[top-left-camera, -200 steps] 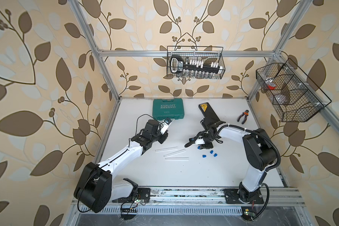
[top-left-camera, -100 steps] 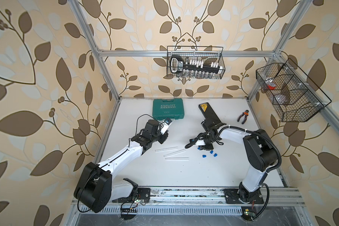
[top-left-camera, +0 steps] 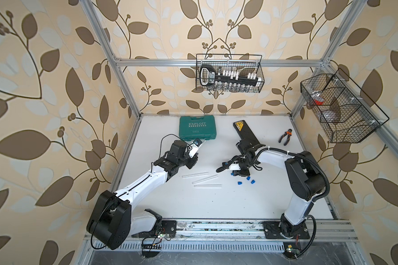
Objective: Insert stoppers into test tubes
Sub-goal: Pick up the stopper from the center of the board.
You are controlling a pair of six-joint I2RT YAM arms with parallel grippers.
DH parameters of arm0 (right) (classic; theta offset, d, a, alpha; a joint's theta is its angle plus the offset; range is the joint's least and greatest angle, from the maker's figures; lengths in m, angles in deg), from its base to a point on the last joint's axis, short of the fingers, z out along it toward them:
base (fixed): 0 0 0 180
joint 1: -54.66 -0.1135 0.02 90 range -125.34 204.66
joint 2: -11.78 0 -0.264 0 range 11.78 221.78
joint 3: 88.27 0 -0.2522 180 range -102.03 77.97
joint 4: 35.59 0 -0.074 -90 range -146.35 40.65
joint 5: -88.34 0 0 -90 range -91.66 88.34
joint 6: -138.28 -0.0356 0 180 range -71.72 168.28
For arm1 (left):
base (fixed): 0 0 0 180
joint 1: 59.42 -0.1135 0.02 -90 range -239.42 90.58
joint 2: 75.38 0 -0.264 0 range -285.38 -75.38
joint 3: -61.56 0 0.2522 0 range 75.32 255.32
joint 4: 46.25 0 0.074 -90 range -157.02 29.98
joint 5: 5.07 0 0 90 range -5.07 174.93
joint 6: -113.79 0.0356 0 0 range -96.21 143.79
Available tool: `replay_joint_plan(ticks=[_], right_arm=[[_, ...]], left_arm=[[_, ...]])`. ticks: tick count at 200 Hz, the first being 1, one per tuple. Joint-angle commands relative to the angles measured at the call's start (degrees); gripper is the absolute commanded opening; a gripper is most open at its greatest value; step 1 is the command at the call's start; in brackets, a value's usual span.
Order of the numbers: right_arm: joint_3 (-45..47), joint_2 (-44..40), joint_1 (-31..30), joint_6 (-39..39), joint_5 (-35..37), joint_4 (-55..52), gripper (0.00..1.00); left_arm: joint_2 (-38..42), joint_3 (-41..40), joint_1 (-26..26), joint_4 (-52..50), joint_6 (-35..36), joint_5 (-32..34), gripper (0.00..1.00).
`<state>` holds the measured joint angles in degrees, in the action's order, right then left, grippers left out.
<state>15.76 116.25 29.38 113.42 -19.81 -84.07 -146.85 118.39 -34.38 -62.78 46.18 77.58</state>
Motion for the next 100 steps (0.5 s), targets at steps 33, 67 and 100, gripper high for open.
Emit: replay_joint_plan(ticks=[33,67,100], right_arm=[[0.16,0.63,1.24,-4.15,-5.33,-1.85,0.08],[0.16,-3.27,2.48,-7.02,-9.22,-1.36,0.08],[0.5,-8.13,3.73,-11.45,-11.02,-1.58,0.08]], left_arm=[[2.97,-0.09,-0.43,2.05,1.89,-2.01,0.0],[4.46,-1.89,-0.43,3.15,5.99,-0.96,0.0],[5.58,-4.66,0.04,2.54,15.0,0.94,0.0]])
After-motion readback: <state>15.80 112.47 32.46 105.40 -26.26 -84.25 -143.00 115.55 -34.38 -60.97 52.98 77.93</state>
